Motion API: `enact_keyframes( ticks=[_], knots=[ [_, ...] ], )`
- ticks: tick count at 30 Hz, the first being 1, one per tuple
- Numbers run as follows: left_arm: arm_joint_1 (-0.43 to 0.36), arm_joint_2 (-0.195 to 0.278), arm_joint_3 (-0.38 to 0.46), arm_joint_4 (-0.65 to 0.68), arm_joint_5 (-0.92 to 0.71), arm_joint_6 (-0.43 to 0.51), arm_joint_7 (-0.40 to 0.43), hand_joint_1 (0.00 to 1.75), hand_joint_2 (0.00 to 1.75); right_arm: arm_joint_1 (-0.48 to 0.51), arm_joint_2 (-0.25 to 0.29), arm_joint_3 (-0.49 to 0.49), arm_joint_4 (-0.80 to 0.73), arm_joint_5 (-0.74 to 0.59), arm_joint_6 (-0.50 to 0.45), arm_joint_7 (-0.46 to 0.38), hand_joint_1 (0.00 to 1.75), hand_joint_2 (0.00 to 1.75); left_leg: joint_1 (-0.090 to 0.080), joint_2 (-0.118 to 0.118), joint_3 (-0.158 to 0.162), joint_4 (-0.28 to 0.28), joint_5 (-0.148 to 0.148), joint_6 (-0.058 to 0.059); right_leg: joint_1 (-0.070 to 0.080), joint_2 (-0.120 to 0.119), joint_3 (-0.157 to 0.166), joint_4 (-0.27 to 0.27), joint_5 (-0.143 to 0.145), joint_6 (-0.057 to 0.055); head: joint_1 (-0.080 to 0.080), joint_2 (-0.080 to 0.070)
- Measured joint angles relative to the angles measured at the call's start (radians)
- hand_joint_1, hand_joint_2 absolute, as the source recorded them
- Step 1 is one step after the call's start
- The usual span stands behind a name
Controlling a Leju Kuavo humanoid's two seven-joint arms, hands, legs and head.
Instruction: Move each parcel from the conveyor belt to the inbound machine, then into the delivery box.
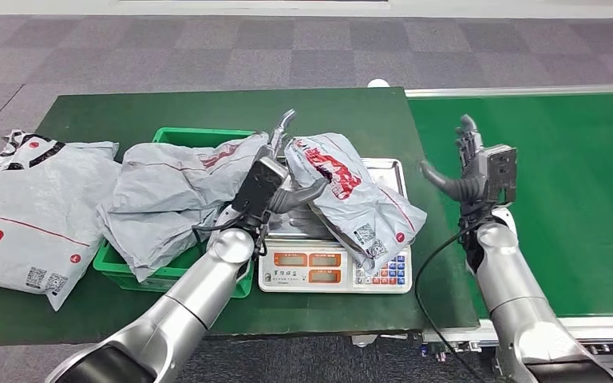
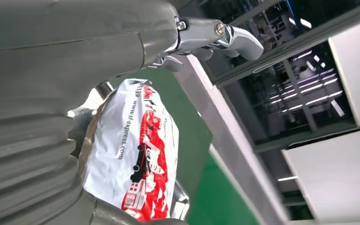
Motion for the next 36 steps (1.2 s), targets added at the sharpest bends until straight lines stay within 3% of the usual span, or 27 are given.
enact_keyframes(
  ticks=[6,16,24,36],
  knots=[
    [-0.107,-0.013,-0.085,0.115,-0.16,-0.031,0.11,0.0,1.75,-0.036,-0.011,-0.004,0.095,0.019,-0.057,-0.038,0.0,1.75,0.0,0.0,0.0,0.0,0.0,0.0,0.0,0.0,0.0,0.0,0.001,0.0,0.0,0.0],
    [-0.219,-0.026,-0.253,0.233,-0.387,-0.164,0.206,0.0,1.75,-0.037,-0.011,-0.004,0.089,0.039,-0.045,-0.014,0.0,1.75,0.0,0.0,0.0,0.0,0.0,0.0,0.0,0.0,0.0,0.0,0.001,-0.001,0.0,0.0],
    [-0.239,-0.033,-0.367,0.277,-0.498,-0.302,0.196,0.0,1.75,-0.041,-0.011,-0.004,0.055,0.039,0.006,0.025,0.0,1.75,0.0,0.0,0.0,0.0,0.0,0.0,0.0,0.0,0.0,0.0,0.001,-0.001,0.0,0.0],
    [-0.235,-0.044,-0.41,0.308,-0.506,-0.317,0.197,0.0,1.75,-0.042,-0.011,-0.004,0.04,0.043,0.017,0.033,0.0,1.75,0.0,0.0,0.0,0.0,0.0,0.0,0.0,0.0,0.0,0.0,0.001,-0.001,0.0,0.0]
  ],
)
